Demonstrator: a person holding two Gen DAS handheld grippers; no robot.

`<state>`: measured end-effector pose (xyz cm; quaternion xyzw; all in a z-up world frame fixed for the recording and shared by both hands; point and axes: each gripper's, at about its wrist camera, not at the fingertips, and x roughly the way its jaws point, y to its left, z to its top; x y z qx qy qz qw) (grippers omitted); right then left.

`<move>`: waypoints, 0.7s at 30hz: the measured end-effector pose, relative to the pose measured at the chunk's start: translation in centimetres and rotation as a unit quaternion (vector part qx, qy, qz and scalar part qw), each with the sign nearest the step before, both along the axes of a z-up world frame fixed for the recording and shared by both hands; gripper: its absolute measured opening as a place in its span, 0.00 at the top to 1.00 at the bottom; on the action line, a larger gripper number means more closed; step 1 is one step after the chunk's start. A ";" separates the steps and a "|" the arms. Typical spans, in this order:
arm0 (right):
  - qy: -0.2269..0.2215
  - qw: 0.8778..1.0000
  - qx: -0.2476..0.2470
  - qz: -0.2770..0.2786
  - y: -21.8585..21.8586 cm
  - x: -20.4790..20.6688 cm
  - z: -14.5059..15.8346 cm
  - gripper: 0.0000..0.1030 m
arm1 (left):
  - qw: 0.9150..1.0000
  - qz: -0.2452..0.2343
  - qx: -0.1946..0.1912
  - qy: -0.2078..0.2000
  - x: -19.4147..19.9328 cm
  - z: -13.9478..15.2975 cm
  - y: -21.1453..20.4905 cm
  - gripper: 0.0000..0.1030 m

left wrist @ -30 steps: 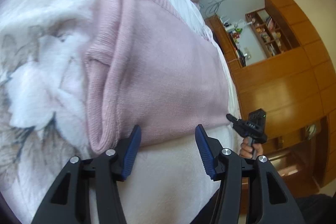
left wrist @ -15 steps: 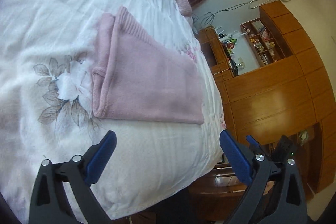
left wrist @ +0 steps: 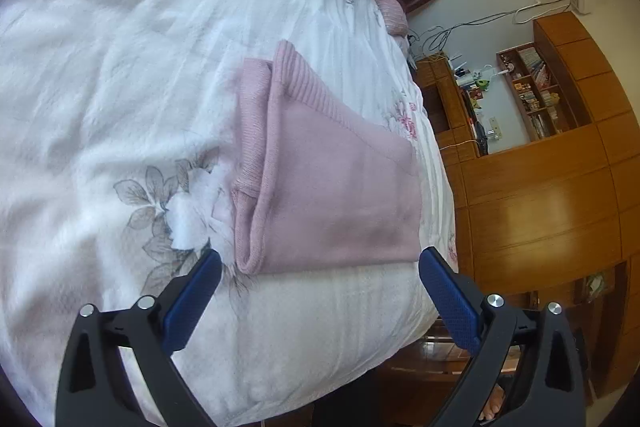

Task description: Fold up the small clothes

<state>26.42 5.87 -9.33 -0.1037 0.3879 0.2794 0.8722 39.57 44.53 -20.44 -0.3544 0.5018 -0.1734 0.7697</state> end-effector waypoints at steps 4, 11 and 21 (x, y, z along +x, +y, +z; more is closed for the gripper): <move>0.010 1.000 -0.005 0.017 1.7 1.9 -1.6 0.13 | 1.000 0.005 -0.011 0.014 2.7 -2.1 0.6 0.04; 0.008 0.999 -0.034 0.026 4.5 4.1 -4.9 0.13 | 0.999 0.004 -0.039 0.028 7.1 -5.1 1.1 0.04; -0.059 0.981 -0.175 0.064 11.0 5.0 -13.9 0.14 | 0.998 -0.017 -0.041 0.051 12.4 -8.7 0.6 0.04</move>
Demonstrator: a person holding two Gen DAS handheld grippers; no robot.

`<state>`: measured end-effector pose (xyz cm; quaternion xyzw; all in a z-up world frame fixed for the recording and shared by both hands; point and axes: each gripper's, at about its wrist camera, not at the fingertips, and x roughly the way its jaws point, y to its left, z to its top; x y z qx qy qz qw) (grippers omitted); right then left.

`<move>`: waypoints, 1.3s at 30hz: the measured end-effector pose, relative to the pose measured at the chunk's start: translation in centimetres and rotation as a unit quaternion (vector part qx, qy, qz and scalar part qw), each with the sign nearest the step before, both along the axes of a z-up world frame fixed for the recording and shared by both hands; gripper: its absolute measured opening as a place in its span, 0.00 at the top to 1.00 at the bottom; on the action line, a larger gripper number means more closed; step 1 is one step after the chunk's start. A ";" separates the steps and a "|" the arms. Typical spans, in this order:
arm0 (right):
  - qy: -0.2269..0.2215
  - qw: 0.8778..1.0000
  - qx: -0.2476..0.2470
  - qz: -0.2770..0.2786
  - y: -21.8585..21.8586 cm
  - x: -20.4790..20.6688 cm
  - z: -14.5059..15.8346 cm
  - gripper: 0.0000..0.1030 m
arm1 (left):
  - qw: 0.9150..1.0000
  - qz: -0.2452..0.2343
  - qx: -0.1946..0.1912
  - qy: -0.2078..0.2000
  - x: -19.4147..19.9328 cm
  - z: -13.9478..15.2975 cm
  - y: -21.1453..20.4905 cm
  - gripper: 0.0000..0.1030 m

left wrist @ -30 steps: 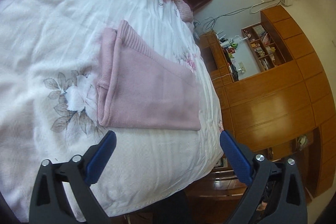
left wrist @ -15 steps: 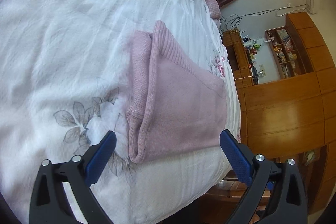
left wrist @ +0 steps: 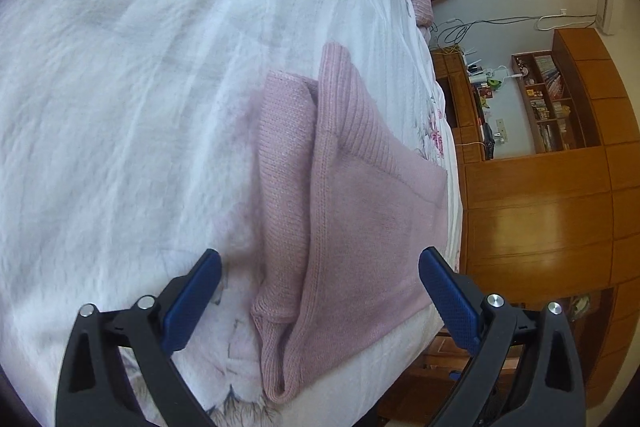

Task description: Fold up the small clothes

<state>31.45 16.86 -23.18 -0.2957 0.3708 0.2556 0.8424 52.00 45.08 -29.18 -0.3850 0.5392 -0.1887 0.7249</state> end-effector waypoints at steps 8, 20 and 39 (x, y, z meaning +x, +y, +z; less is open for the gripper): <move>-0.051 0.994 -0.088 0.033 5.1 1.1 -7.0 0.21 | 1.000 -0.027 -0.015 0.004 4.5 -2.4 -1.7 0.04; -0.133 0.986 -0.095 0.025 9.2 2.7 -8.5 0.20 | 0.998 -0.043 -0.039 0.003 9.0 -3.1 -3.1 0.04; -0.088 0.995 -0.037 0.011 9.6 6.4 -7.9 0.79 | 0.999 -0.040 -0.022 0.020 9.3 -3.3 -2.8 0.70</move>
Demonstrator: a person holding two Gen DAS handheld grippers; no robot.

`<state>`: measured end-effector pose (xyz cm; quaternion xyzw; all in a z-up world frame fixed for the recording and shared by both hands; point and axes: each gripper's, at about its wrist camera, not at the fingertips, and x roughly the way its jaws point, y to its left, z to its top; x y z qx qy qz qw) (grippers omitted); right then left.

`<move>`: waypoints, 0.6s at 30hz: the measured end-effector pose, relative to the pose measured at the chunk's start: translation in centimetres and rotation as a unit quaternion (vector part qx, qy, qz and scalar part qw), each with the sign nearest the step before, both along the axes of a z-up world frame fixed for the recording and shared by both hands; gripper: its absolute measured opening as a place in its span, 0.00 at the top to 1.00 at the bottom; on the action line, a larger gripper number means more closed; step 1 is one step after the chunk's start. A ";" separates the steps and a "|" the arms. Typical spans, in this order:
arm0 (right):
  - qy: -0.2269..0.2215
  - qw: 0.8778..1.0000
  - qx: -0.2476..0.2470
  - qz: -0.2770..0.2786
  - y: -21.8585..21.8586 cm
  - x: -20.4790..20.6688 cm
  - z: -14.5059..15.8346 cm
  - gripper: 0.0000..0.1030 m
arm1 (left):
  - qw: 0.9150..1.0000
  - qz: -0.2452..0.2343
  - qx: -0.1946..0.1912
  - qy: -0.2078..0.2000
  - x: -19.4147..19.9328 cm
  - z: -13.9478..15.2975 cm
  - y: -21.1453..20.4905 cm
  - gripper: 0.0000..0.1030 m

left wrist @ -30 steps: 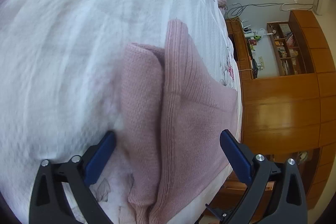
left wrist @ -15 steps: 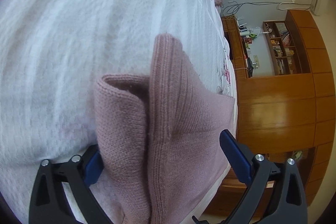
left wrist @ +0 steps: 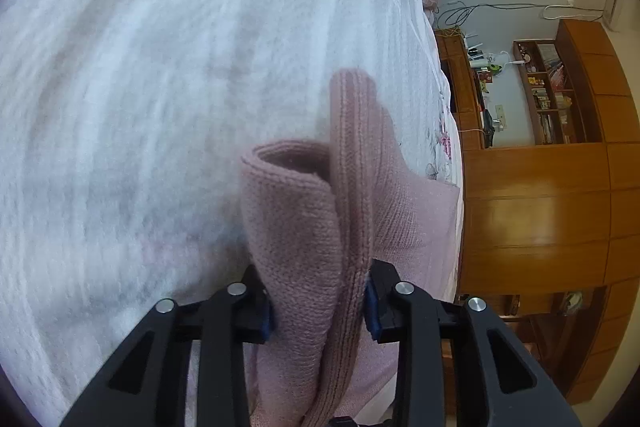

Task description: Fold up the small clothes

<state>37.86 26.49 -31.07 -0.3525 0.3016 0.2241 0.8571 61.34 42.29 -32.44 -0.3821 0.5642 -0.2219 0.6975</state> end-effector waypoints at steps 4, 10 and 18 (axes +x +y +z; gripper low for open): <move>0.011 1.000 0.027 -0.006 -0.5 0.3 1.4 0.87 | 1.000 -0.004 -0.001 -0.008 -0.2 1.4 -0.5 0.73; 0.011 0.998 0.062 -0.017 -1.7 -0.3 4.0 0.89 | 1.000 -0.001 0.005 -0.017 -0.3 4.1 -1.5 0.73; 0.016 0.992 0.118 -0.040 -4.3 -1.3 8.2 0.89 | 0.999 -0.010 0.030 -0.036 -0.9 9.5 -4.1 0.73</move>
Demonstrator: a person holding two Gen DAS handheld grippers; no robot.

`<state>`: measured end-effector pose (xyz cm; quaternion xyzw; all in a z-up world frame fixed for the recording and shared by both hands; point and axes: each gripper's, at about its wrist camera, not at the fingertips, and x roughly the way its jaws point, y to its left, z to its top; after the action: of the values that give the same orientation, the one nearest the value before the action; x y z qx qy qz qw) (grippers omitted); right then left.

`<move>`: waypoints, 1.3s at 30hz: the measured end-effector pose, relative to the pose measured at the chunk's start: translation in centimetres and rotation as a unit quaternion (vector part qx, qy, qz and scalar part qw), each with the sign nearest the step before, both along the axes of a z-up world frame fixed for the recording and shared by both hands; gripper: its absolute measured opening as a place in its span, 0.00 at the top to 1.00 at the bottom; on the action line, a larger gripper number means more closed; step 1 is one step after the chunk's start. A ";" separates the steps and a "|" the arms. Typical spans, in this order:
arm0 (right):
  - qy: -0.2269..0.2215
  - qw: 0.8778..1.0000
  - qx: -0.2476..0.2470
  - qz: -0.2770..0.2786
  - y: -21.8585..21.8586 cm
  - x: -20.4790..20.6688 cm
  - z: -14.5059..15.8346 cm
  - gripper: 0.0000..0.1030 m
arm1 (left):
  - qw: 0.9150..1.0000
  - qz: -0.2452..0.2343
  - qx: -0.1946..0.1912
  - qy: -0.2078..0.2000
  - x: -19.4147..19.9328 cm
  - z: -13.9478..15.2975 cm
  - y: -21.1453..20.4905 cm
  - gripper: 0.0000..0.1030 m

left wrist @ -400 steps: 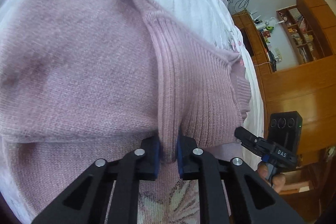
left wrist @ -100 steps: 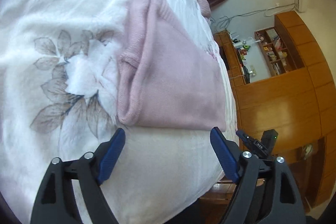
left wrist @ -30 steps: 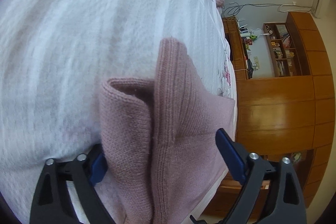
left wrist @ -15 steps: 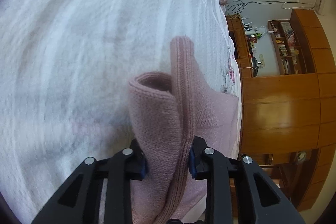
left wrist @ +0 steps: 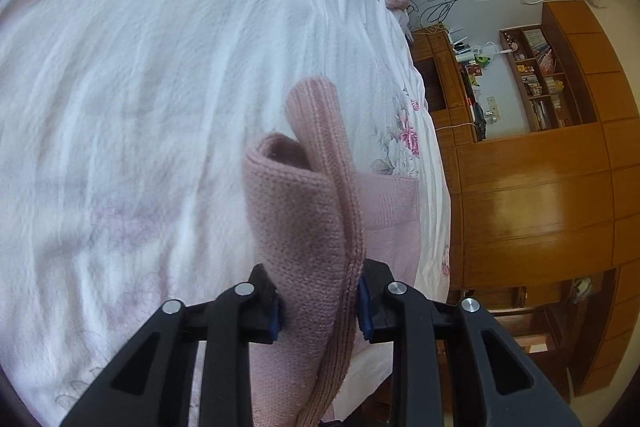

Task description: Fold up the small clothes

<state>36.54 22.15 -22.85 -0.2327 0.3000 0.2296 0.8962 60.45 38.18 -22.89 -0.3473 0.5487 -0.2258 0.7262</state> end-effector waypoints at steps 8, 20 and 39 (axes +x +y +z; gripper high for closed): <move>0.013 0.998 0.065 -0.019 -3.7 -0.2 4.0 0.89 | 0.999 0.005 0.035 -0.004 -0.3 4.7 -3.5 0.73; 0.022 0.989 0.139 -0.043 -9.5 0.4 7.3 0.89 | 0.996 0.005 0.085 -0.006 0.1 9.0 -8.7 0.73; 0.031 0.972 0.211 -0.096 -18.6 2.0 7.4 0.89 | 0.990 -0.022 0.141 -0.004 2.7 10.2 -17.6 0.73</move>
<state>38.51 3.51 -15.47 -0.0013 0.2940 0.2073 0.9331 63.10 20.61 -12.74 -0.2287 0.5793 -0.1638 0.7650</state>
